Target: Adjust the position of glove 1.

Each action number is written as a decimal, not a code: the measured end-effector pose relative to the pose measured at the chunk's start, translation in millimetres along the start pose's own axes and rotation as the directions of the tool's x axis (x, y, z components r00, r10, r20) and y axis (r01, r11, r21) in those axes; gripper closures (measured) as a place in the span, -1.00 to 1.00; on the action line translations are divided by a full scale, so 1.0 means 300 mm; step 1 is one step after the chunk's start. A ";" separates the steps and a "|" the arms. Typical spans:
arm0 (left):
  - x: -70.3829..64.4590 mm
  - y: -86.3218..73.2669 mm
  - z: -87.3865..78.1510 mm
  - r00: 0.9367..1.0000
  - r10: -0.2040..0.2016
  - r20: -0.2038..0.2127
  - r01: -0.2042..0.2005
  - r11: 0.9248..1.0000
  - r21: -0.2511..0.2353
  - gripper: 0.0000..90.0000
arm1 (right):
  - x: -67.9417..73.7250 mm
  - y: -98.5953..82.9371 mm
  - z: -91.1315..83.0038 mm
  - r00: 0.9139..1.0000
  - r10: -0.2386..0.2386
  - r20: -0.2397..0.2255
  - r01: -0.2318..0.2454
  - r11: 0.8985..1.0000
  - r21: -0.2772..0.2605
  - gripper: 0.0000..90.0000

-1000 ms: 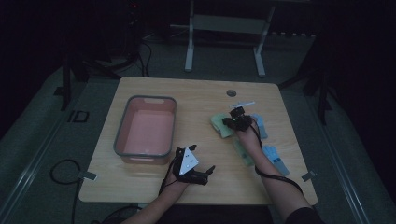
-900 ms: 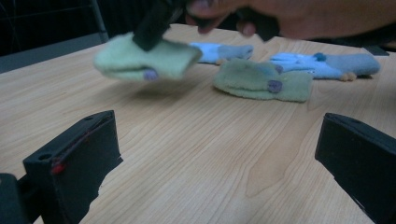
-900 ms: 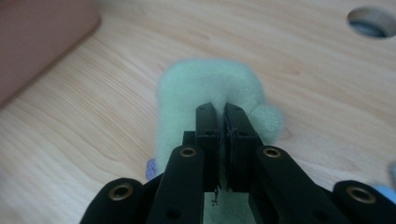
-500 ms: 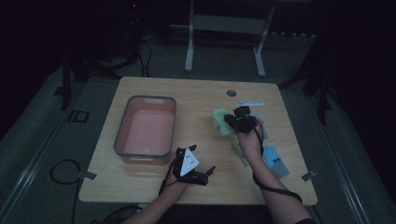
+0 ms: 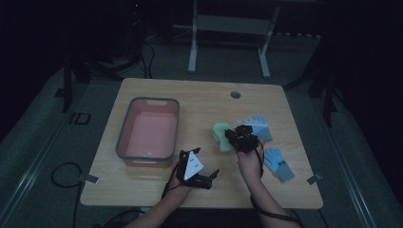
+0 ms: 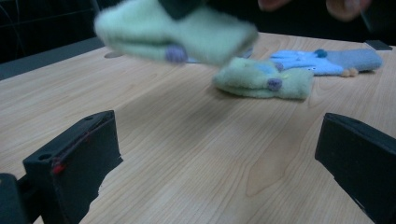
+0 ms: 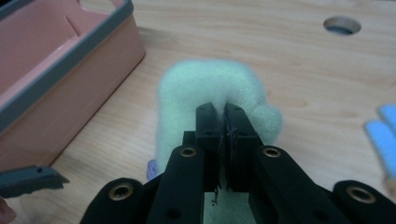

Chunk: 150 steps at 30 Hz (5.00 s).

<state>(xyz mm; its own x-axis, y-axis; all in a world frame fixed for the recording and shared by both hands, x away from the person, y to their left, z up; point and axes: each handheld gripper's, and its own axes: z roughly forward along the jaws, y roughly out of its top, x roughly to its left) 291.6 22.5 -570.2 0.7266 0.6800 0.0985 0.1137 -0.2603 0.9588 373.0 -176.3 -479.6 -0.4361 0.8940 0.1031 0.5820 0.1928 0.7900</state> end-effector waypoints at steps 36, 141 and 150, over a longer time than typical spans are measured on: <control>-0.011 0.000 -0.001 1.000 0.026 0.001 -0.026 1.000 -0.004 -1.00 | -0.052 -0.123 0.096 0.998 0.069 0.013 -0.070 0.994 0.079 0.37; -0.019 0.000 -0.001 0.999 0.045 -0.005 -0.045 0.999 -0.007 -1.00 | 0.033 -0.080 0.088 0.998 -0.044 0.048 0.040 0.996 0.082 0.93; -0.019 -0.001 -0.003 0.999 0.046 -0.013 -0.046 0.999 -0.009 -1.00 | 0.021 -0.128 0.134 0.998 -0.031 0.046 0.026 0.993 0.116 0.91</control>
<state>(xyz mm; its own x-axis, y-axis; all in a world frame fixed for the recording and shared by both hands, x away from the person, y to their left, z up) 286.9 19.5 -570.7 0.7225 0.6759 0.1457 0.0739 -0.2850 0.9557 375.5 -161.7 -533.5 -0.4220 0.9052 0.0503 0.6462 0.2614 0.7170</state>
